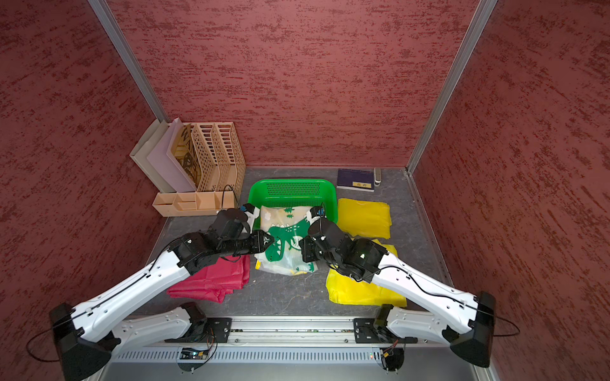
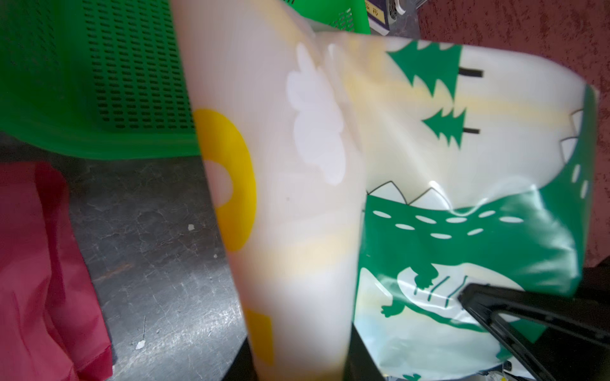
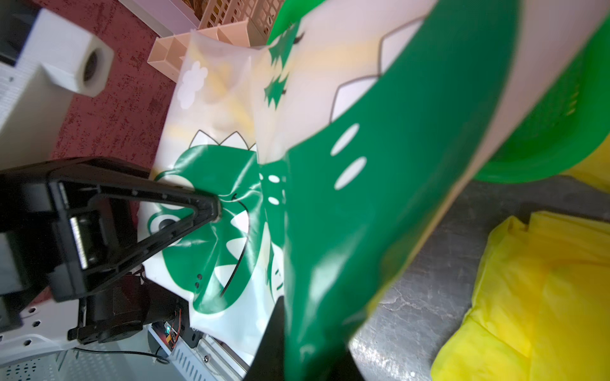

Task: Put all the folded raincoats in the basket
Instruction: Place the raincoat in the basket.

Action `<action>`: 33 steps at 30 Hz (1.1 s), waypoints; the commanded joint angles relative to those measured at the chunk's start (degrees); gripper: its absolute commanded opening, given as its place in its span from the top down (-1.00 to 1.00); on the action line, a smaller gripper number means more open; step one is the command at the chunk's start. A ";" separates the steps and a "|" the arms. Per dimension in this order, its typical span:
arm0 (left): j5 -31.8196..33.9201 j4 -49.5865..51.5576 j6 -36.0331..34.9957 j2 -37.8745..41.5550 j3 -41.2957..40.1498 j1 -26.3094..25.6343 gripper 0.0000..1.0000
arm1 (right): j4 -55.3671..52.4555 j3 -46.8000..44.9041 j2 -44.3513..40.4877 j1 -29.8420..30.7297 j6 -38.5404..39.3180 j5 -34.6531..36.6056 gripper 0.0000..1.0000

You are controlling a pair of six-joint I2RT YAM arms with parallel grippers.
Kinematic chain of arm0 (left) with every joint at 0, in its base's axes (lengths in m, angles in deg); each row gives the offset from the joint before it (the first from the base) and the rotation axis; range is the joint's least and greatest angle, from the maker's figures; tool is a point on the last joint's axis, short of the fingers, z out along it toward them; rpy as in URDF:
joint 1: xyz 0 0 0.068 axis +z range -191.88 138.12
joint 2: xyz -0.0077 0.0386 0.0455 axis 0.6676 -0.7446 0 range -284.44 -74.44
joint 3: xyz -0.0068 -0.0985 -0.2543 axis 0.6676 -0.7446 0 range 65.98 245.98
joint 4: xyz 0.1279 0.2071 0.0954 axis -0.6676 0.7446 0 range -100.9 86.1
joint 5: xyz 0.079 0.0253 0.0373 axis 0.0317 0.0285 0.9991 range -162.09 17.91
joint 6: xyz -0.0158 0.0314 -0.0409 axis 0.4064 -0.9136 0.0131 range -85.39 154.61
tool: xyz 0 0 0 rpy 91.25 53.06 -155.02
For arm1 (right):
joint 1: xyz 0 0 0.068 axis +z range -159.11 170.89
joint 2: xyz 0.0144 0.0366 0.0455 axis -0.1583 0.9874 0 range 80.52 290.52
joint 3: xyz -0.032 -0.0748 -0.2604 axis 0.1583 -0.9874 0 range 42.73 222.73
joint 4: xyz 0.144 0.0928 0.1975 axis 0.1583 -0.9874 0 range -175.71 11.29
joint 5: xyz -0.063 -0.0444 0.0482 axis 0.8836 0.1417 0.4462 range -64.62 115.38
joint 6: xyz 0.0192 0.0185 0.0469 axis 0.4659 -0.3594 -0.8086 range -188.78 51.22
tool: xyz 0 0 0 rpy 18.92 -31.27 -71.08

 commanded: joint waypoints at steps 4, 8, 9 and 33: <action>-7.21 -6.54 -3.91 -3.49 4.44 4.77 0.47 | 2.11 9.30 7.17 -0.97 6.10 -2.14 1.00; -10.51 -9.90 -4.87 -7.85 6.92 7.41 0.45 | 3.41 14.37 12.48 -5.07 7.35 -6.33 1.00; -11.18 -10.45 -5.27 -9.09 7.73 8.10 0.44 | 3.71 15.31 13.49 -6.31 7.50 -7.42 1.00; -20.25 -16.03 -13.27 -42.34 25.03 21.94 0.35 | 16.60 21.97 40.50 -27.91 11.29 -24.03 1.00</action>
